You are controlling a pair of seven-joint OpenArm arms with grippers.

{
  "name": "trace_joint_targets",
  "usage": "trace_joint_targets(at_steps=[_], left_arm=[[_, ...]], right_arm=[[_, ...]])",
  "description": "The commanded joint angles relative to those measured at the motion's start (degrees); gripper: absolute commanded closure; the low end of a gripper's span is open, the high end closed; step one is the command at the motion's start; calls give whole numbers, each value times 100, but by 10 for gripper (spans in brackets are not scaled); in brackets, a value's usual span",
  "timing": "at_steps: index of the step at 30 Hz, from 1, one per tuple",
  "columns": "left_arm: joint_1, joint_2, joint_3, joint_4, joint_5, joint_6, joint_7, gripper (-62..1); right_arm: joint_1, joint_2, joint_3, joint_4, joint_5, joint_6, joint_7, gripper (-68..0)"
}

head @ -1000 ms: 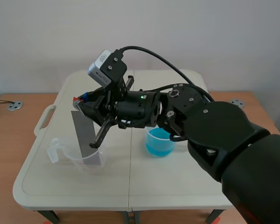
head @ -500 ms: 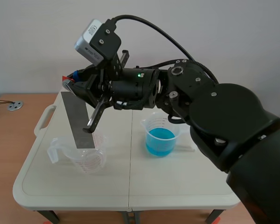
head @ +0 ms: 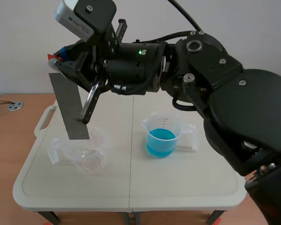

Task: Hold the metal plate by the orange handle, dip it into the blue solution, take it out and point at it, then put the plate back in the beaker on the left.
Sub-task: 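Move the plate over the blue solution, then point at the plate with the left hand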

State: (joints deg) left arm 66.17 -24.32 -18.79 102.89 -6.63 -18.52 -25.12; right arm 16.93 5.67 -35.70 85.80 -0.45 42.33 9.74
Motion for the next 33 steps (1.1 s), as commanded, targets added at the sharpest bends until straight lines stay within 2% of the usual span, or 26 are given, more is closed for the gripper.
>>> trace_joint_targets(at_steps=[1,10,16,23,33], left_arm=[[33,-17,-9,94,-37,-11,-81,-30],[33,-17,-9,94,-37,-11,-81,-30],[33,-17,-9,94,-37,-11,-81,-30],[33,-17,-9,94,-37,-11,-81,-30],[-15,-17,-9,94,-35,-24,-76,-29]], right_arm=[[81,57,7,221,223,39,-79,-13],[83,566,31,1182,1187,39,-787,-13],[81,962,295,1648,1891,39,-1202,-13],[81,1423,807,1812,2540,39,-1493,-13],[-66,2144,1478,1840,3080,39,-1513,-13]])
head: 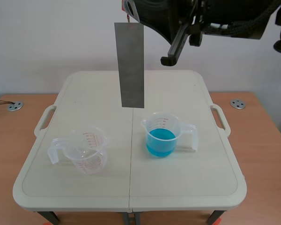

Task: Hold the metal plate by the orange handle, dip it into the blue solution, take it out and point at it, then put the plate back in the beaker on the left.
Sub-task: 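Point at the plate with the left hand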

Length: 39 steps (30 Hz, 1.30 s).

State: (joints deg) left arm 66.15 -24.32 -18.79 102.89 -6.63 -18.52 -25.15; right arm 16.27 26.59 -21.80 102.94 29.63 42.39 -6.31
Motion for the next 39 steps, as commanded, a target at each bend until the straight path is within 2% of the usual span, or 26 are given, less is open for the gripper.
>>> trace_joint_targets(at_steps=[1,7,14,26,35,39], left_arm=[[-68,-17,-9,94,-35,-26,-44,-30],[-935,-22,22,94,-33,-68,356,-29],[-2297,-20,256,94,42,-439,1104,-29],[-4411,-17,1718,68,79,-481,2647,-29],[-5608,20,2708,-835,186,-479,2909,-29],[-6046,238,2966,-1370,479,-481,2907,-29]], right_arm=[[-46,105,166,127,81,33,109,-13],[-339,291,616,127,81,33,129,-13],[-610,372,990,127,37,33,151,-13],[-723,372,1040,127,-105,33,284,-13],[-723,369,1220,127,-105,33,372,-13],[-723,372,1255,127,-109,33,369,-13]])
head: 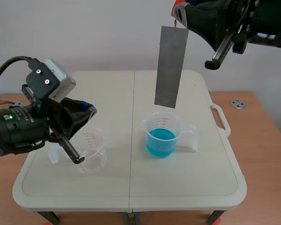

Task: Hold the metal plate by the orange handle, dip it into the blue solution, take it out and point at it, then put the plate back in the beaker on the left.
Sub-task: 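Point at the plate with the left hand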

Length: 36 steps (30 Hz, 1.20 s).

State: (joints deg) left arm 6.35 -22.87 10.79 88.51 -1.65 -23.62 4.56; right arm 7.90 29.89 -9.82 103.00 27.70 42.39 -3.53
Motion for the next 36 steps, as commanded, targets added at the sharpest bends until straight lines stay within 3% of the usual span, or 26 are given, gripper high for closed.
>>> trace_joint_targets(at_steps=[1,13,36], left_arm=[[-168,153,83,-55,63,28,-63,-29],[-1001,796,728,-955,708,9,-92,-29],[-1480,1272,1152,-988,1051,9,-68,-29]], right_arm=[[114,42,57,120,83,33,90,-13],[114,42,57,120,83,33,92,-13],[111,42,57,120,83,33,92,-13]])
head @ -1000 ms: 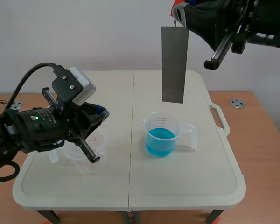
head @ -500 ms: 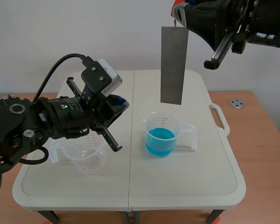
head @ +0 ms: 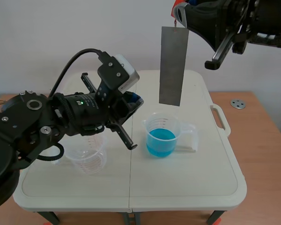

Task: Hold the metal plate by the orange handle, dip it into the blue solution, take it out and point at it, then put the plate back in the beaker on the left.
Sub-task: 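Point at the plate with the left hand, then lower the plate into the blue solution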

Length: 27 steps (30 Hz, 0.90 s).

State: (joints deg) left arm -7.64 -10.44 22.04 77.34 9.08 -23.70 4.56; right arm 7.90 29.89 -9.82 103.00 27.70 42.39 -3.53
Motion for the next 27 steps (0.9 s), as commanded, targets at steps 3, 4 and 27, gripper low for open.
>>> trace_joint_targets(at_steps=[3,4,27], left_arm=[[-96,28,83,129,-20,17,-61,-29],[-96,28,83,129,-20,17,-61,-29],[2,-26,-101,140,61,74,-2,-29]], right_arm=[[111,42,57,120,83,33,92,-13],[111,42,57,120,83,33,92,-13],[109,39,57,120,85,33,90,-13]])
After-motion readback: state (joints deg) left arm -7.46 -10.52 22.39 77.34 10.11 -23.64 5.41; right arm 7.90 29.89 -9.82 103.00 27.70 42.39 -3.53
